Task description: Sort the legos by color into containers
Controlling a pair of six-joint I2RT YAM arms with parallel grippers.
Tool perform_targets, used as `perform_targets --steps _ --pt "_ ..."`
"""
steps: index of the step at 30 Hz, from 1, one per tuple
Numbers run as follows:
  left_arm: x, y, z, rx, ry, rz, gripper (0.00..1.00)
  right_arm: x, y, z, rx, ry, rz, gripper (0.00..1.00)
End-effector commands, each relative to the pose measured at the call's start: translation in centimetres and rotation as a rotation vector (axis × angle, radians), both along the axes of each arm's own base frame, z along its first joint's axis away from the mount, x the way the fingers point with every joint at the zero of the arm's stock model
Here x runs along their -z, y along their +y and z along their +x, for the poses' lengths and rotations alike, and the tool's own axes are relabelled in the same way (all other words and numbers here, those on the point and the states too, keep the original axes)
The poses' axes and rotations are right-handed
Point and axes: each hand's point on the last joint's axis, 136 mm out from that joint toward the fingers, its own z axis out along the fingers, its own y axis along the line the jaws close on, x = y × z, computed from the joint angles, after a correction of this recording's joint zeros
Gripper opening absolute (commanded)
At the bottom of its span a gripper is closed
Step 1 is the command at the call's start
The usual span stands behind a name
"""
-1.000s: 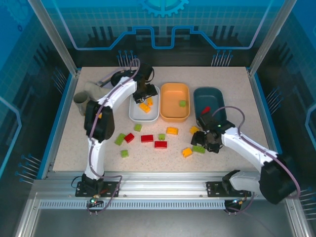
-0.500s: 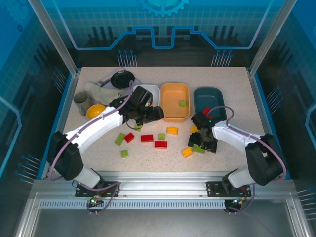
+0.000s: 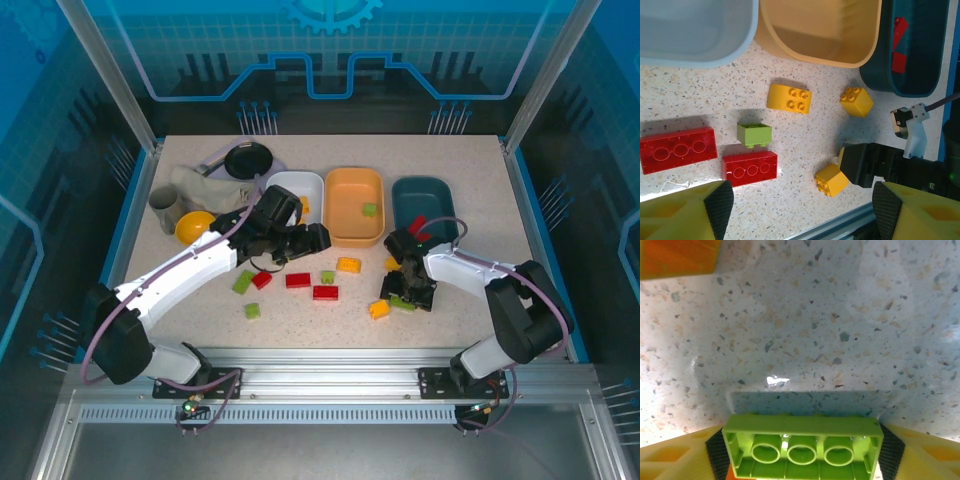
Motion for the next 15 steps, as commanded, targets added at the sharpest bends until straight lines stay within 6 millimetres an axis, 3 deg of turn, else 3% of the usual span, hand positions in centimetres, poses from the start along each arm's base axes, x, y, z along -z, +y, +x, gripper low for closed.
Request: perform_targets --steps 1,8,11,15 --pt "-0.4 -1.0 -0.3 0.010 -0.004 -0.040 0.77 0.9 -0.1 -0.7 0.017 0.028 -0.001 0.71" --pt "-1.0 -1.4 -0.4 0.013 -0.030 -0.064 0.77 0.3 -0.2 0.1 0.002 -0.007 -0.016 0.52" --pt "-2.4 -0.7 -0.2 -0.017 -0.070 -0.053 0.77 -2.9 0.5 1.7 -0.081 -0.110 -0.045 0.50" --pt "-5.0 0.7 0.6 -0.077 -0.128 -0.022 0.76 -9.4 3.8 5.1 -0.233 -0.290 -0.051 0.50"
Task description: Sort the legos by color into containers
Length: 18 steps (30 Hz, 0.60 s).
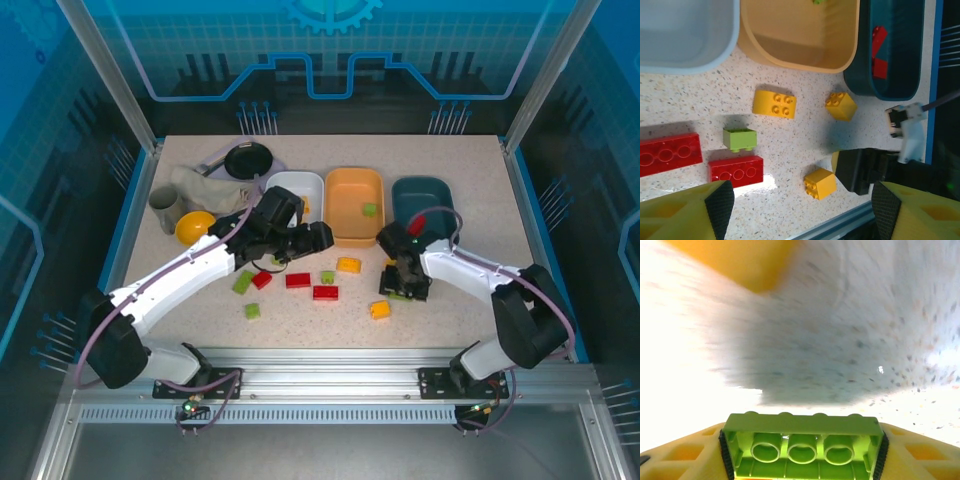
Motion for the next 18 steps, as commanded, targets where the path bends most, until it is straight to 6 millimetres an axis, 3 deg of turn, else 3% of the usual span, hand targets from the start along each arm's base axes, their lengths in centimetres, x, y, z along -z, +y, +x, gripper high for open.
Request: perform_targets --steps 1,4,8,12,15,18 --pt "-3.7 1.4 0.8 -0.075 -0.079 0.009 0.76 -6.3 2.8 3.6 -0.127 -0.189 0.006 0.50" --pt "-4.7 2.9 1.5 -0.142 -0.096 0.046 0.76 -7.9 5.2 6.5 -0.158 -0.234 0.028 0.50" --pt "-5.1 4.5 2.0 -0.196 -0.090 0.079 0.76 -7.6 7.7 11.1 -0.160 -0.245 0.048 0.51" --pt "-4.6 5.6 1.4 -0.209 -0.069 0.104 0.76 -5.6 8.7 15.3 -0.116 -0.203 0.067 0.51" --pt "-4.0 6.4 0.6 -0.209 -0.047 0.129 0.76 -3.2 8.9 17.4 -0.078 -0.145 0.078 0.52" --pt "-3.2 7.1 -0.3 -0.212 -0.019 0.149 0.76 -1.4 9.1 18.6 -0.062 -0.093 0.081 0.60"
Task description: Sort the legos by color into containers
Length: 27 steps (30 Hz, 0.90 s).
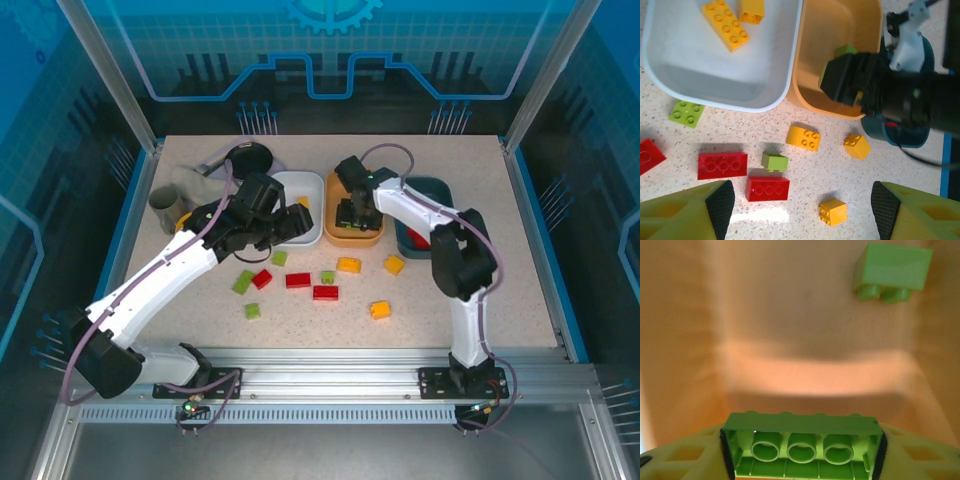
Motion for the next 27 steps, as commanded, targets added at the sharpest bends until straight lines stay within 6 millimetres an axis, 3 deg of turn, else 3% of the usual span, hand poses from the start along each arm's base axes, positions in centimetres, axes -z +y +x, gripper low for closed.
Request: perform_targets --steps 1,6,11,16,17,21,25,27 --pt "1.1 2.0 -1.7 -0.028 0.048 0.049 0.76 0.4 0.2 0.7 0.002 0.059 0.018 0.64" --pt "3.0 2.8 -3.0 -0.036 0.100 0.069 0.76 -1.8 1.0 1.6 -0.036 0.020 0.041 0.77" --pt "4.2 2.9 -3.5 -0.027 0.127 0.079 0.75 -6.1 0.5 1.4 -0.057 -0.059 0.054 0.79" --pt "5.4 2.6 -3.5 -0.005 0.158 0.097 0.73 -10.9 -0.8 -0.7 -0.108 -0.216 0.060 0.76" --pt "5.7 2.6 -3.5 -0.001 0.167 0.104 0.72 -12.0 -0.8 -1.4 -0.133 -0.264 0.072 0.75" --pt "6.7 2.3 -3.5 0.001 0.201 0.112 0.71 -12.9 -0.9 -6.1 -0.245 -0.373 0.111 0.71" --pt "7.4 3.0 -3.6 -0.039 0.218 0.119 0.70 -12.0 1.4 -12.0 -0.485 -0.427 0.173 0.68" --pt "7.5 3.7 -3.9 -0.071 0.225 0.132 0.69 -10.5 2.6 -15.3 -0.606 -0.391 0.138 0.69"
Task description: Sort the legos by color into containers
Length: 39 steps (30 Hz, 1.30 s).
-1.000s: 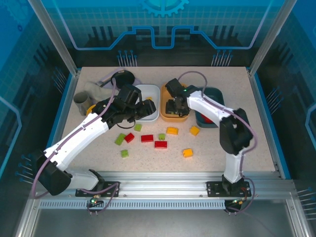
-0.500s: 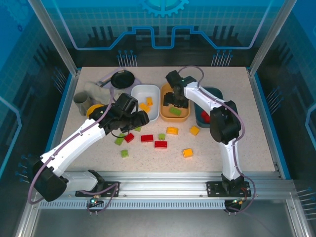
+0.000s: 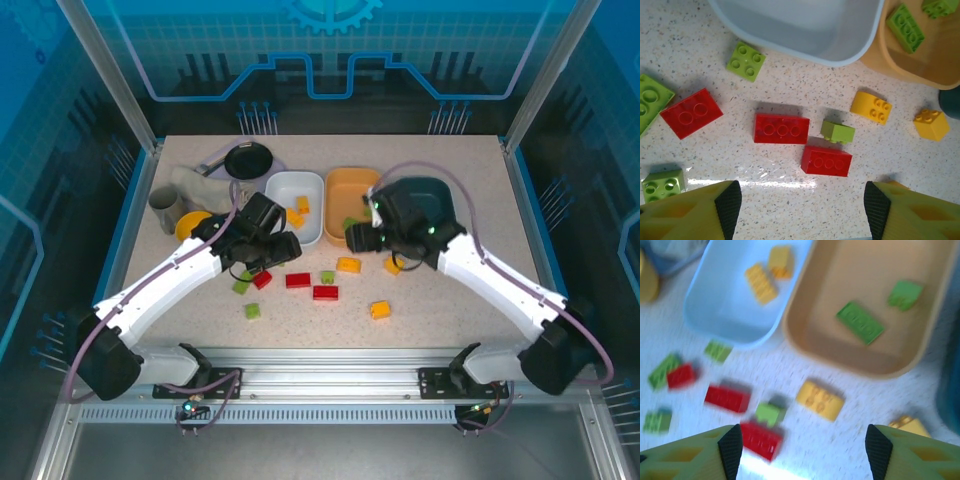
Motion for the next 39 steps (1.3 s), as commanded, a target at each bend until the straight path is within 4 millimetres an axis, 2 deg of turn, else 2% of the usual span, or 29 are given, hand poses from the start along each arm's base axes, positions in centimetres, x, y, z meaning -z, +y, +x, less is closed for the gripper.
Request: perform_targets --steps 1,4,7,9,12,19,23,30,37,39 --pt "0.6 1.6 -0.8 -0.068 0.029 0.028 0.69 2.4 3.2 -3.6 -0.233 -0.007 -0.056 0.69" --pt "0.4 2.9 -1.7 -0.106 0.017 0.048 0.71 5.5 5.8 -7.0 -0.380 0.061 -0.107 0.78" --pt "0.2 4.3 -2.8 -0.132 -0.010 0.055 0.71 9.1 7.1 -8.5 -0.488 0.102 -0.217 0.85" --pt "0.2 5.0 -3.6 -0.146 -0.022 0.052 0.71 11.5 6.9 -8.3 -0.521 0.132 -0.307 0.87" --pt "0.3 5.6 -4.6 -0.161 -0.027 0.037 0.71 13.8 6.6 -7.6 -0.552 0.161 -0.395 0.91" --pt "0.4 6.2 -5.6 -0.175 -0.028 0.021 0.71 16.3 6.9 -5.2 -0.576 0.203 -0.445 0.91" --pt "0.1 6.2 -5.6 -0.170 -0.037 0.017 0.71 17.0 7.8 -4.3 -0.609 0.209 -0.460 0.89" --pt "-0.9 6.0 -5.5 -0.159 -0.072 -0.011 0.71 17.9 8.7 -5.1 -0.627 0.273 -0.448 0.66" --pt "-0.6 5.8 -5.5 -0.160 -0.073 -0.025 0.71 17.5 8.4 -6.7 -0.614 0.270 -0.465 0.42" --pt "-0.8 5.2 -5.2 -0.144 -0.086 -0.051 0.71 16.8 8.4 -6.9 -0.600 0.262 -0.450 0.35"
